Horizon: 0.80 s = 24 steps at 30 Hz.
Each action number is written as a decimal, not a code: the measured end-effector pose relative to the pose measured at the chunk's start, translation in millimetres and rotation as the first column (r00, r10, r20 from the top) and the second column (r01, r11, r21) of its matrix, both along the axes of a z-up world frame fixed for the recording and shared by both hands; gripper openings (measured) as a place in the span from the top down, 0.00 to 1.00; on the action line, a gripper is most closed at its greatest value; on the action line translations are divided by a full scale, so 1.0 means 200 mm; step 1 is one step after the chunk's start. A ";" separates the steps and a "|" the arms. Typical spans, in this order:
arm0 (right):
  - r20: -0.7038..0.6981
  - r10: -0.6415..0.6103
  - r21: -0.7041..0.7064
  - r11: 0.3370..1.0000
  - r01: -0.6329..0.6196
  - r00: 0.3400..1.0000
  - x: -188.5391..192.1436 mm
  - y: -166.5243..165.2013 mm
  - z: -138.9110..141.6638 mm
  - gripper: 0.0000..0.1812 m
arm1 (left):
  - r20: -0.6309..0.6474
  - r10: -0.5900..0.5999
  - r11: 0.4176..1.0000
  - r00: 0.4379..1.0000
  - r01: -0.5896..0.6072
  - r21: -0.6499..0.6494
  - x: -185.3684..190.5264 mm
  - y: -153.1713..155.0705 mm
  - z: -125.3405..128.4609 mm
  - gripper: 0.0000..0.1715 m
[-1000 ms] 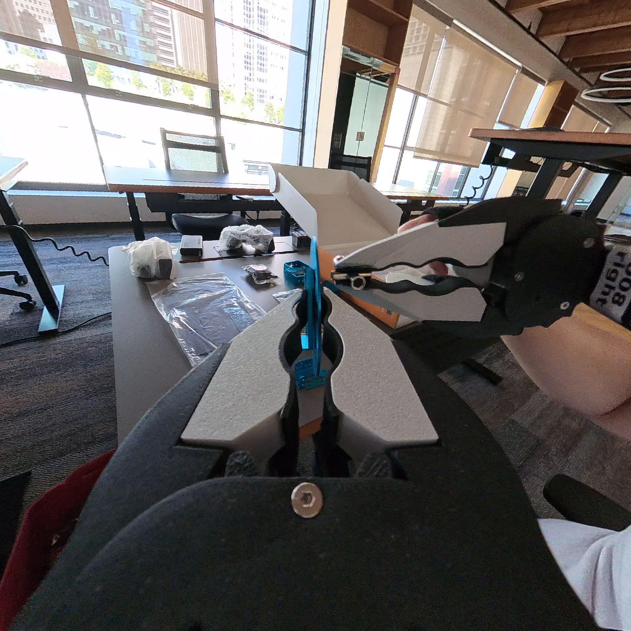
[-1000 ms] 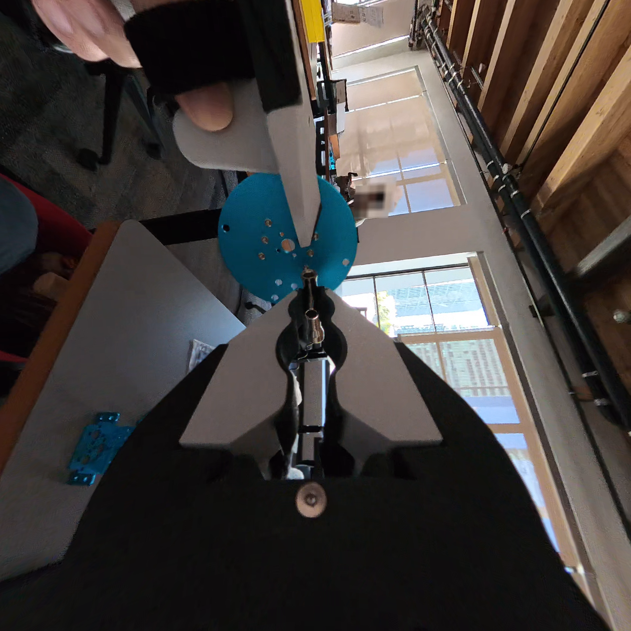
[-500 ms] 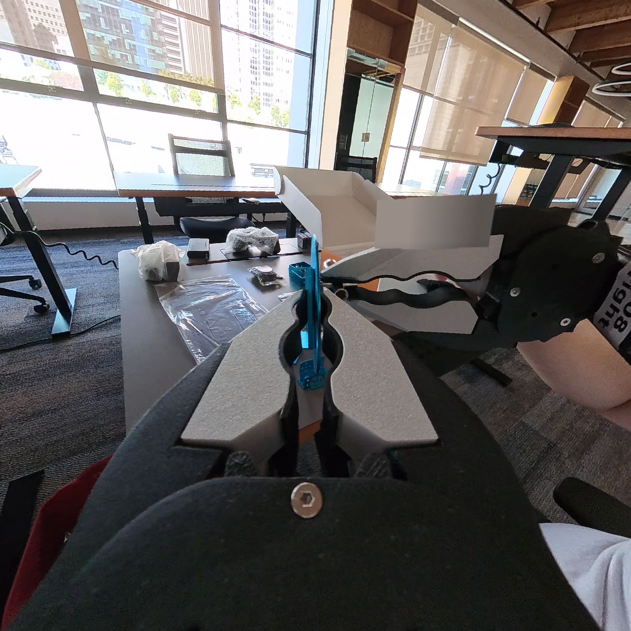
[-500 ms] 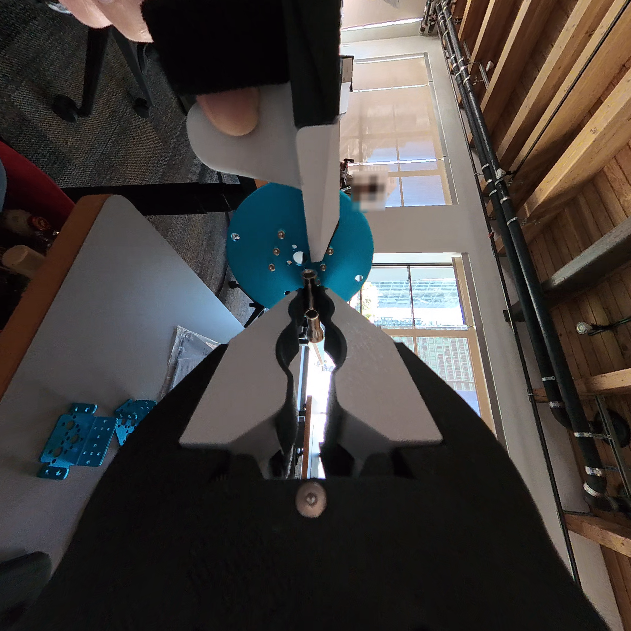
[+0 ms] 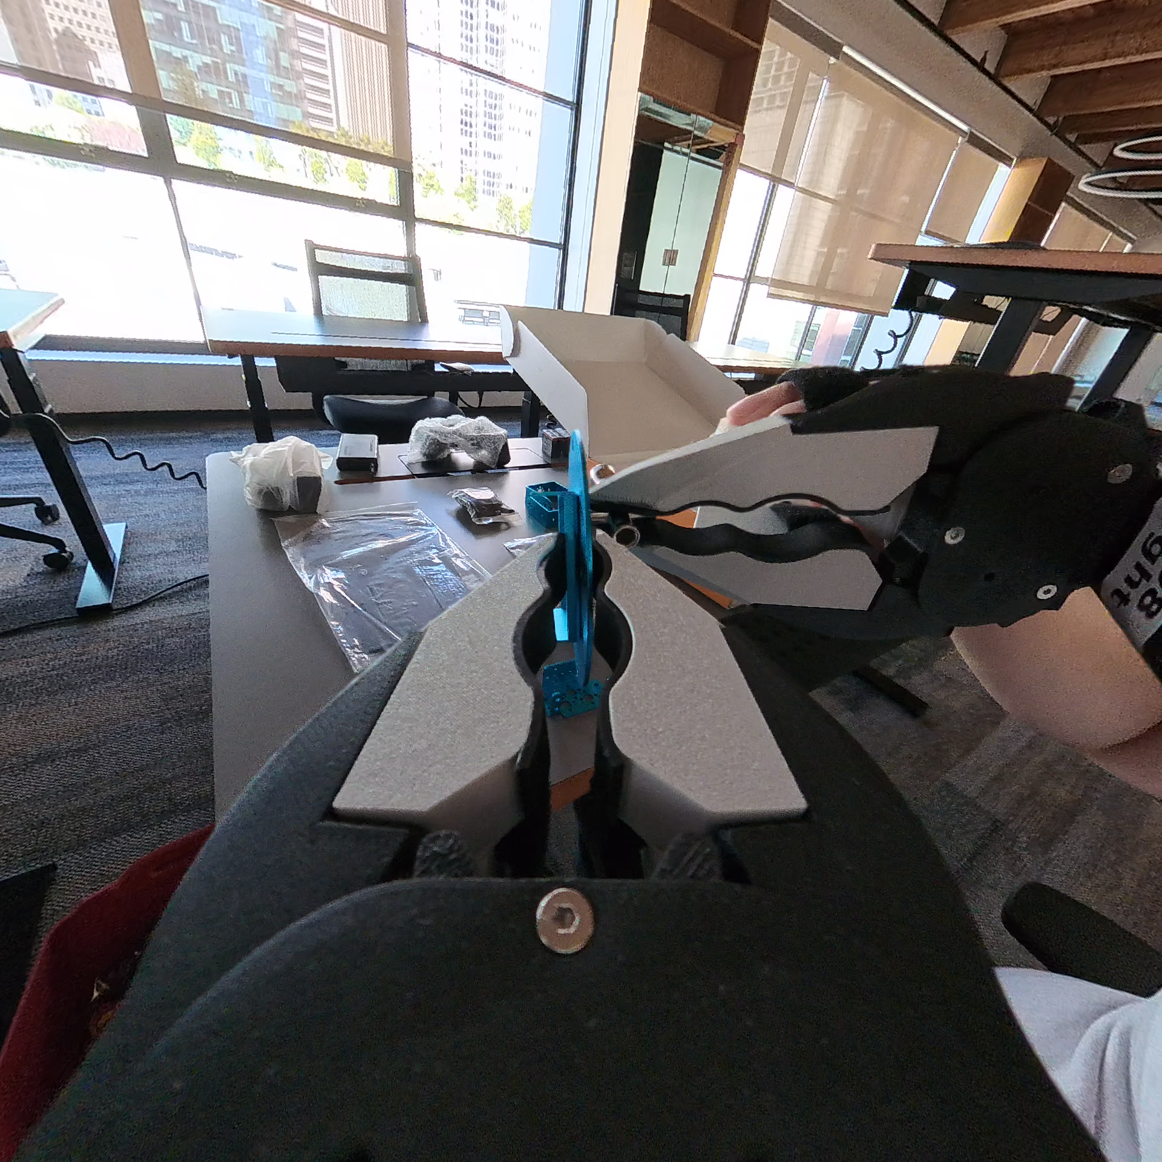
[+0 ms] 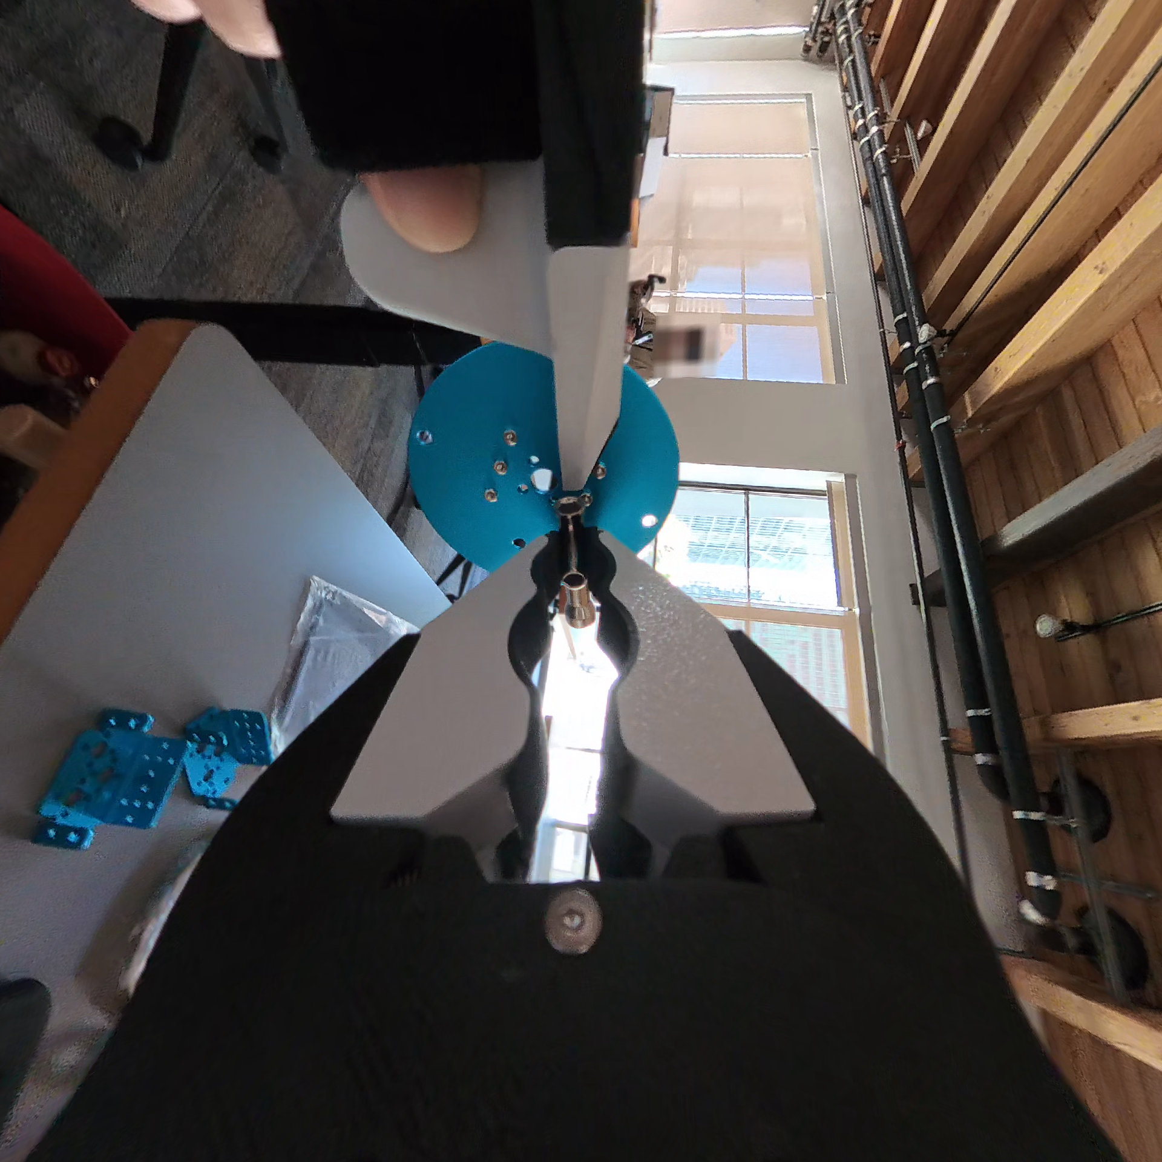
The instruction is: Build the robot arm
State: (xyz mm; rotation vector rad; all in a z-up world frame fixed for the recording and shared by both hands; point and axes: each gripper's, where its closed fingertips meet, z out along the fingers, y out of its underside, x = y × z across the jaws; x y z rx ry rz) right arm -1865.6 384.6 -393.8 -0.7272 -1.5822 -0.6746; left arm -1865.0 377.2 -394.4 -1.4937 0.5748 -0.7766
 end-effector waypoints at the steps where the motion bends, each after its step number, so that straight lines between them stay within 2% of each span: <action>1: 0.039 -0.004 0.017 1.000 0.003 0.999 0.00 0.00 -0.01 0.96 | -0.009 -0.004 1.000 1.000 0.004 -0.016 0.00 0.00 -0.01 0.98; 5: 0.272 0.005 0.146 0.988 -0.046 0.962 0.02 0.01 -0.08 0.96 | -0.048 -0.033 0.994 0.998 0.027 -0.109 0.02 0.01 -0.08 0.98; 10: 0.298 -0.046 0.183 0.983 -0.009 0.953 0.02 0.04 -0.12 0.96 | -0.025 -0.031 0.986 0.999 0.027 -0.167 0.03 0.04 -0.12 0.98; 14: 0.415 0.004 0.206 0.974 -0.098 0.910 0.03 0.04 -0.18 0.96 | -0.021 -0.093 0.965 0.995 0.085 -0.247 0.05 0.04 -0.17 0.98; 20: 0.187 -0.021 0.062 0.998 0.009 0.982 0.03 0.05 -0.13 0.95 | -0.018 -0.044 0.989 0.999 0.041 -0.140 0.04 0.05 -0.11 0.98; 24: -0.047 -0.060 -0.207 0.977 0.049 0.997 0.02 0.06 -0.15 0.95 | -0.056 0.009 0.997 0.998 -0.014 -0.082 0.03 0.05 -0.11 0.98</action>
